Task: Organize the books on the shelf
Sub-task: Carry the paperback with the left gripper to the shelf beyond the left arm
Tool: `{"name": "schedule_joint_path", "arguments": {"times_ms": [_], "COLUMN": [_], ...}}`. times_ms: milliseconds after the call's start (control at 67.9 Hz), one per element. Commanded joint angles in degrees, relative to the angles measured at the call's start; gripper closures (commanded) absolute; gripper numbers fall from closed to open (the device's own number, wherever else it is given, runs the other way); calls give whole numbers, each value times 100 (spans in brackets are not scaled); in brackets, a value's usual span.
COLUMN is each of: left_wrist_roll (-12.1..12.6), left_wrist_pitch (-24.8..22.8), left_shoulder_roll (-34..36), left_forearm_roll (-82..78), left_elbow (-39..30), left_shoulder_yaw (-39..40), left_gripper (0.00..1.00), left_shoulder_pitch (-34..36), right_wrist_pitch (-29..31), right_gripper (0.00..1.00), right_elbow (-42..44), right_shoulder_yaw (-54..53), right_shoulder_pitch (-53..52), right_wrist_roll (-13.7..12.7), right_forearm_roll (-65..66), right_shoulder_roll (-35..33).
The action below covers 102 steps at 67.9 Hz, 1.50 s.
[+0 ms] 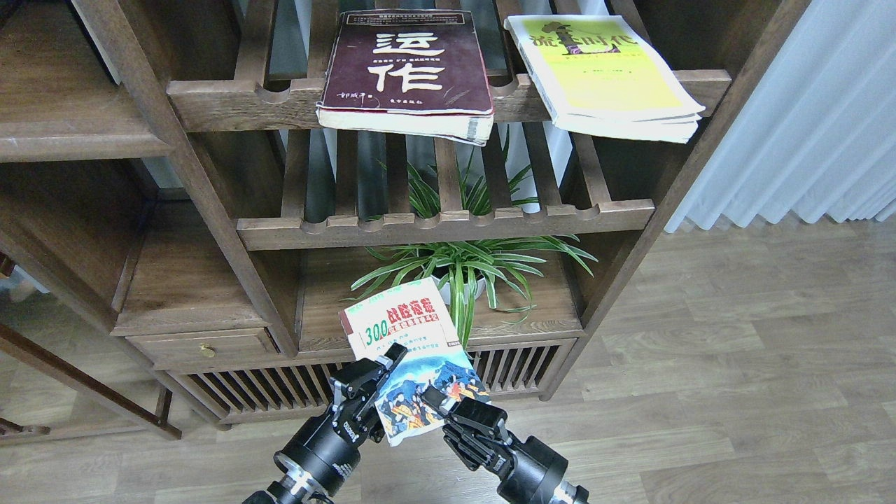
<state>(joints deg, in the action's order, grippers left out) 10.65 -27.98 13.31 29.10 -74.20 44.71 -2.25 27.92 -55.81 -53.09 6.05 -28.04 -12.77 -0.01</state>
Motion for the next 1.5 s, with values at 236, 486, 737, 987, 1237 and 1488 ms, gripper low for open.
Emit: {"name": "schedule_joint_path", "arguments": {"times_ms": [236,486,737,987,1237,1488], "left_wrist_roll": [517,543,534,526,517,526], "left_wrist_pitch": [-2,-2,-2,-2,-2,-2], "left_shoulder_roll": [2474,3959,5216,6508,7080,7265], "left_forearm_roll": [-71,-299,-299,-299,-299,-264], "left_elbow": [-754,-850,-850,-877,-938,-789], "left_shoulder_yaw": [415,1312,1918,2410,2700,3254], "left_gripper": [100,100,100,100,99,99], "left_shoulder_pitch": [-558,-716,-760,-760,-751,-725], "right_wrist_pitch": [8,8,8,8,8,8], "right_gripper": [0,0,0,0,0,0], "right_elbow": [791,826,914,993,1142,1169], "right_shoulder_yaw": [-61,-61,-43,-61,-69,-78], "right_shoulder_pitch": [-350,-447,-579,-702,-772,-860], "right_wrist_roll": [4,4,4,4,4,4], "right_forearm_roll": [46,46,46,46,46,47], "right_shoulder_roll": [1,1,1,1,1,1]}}
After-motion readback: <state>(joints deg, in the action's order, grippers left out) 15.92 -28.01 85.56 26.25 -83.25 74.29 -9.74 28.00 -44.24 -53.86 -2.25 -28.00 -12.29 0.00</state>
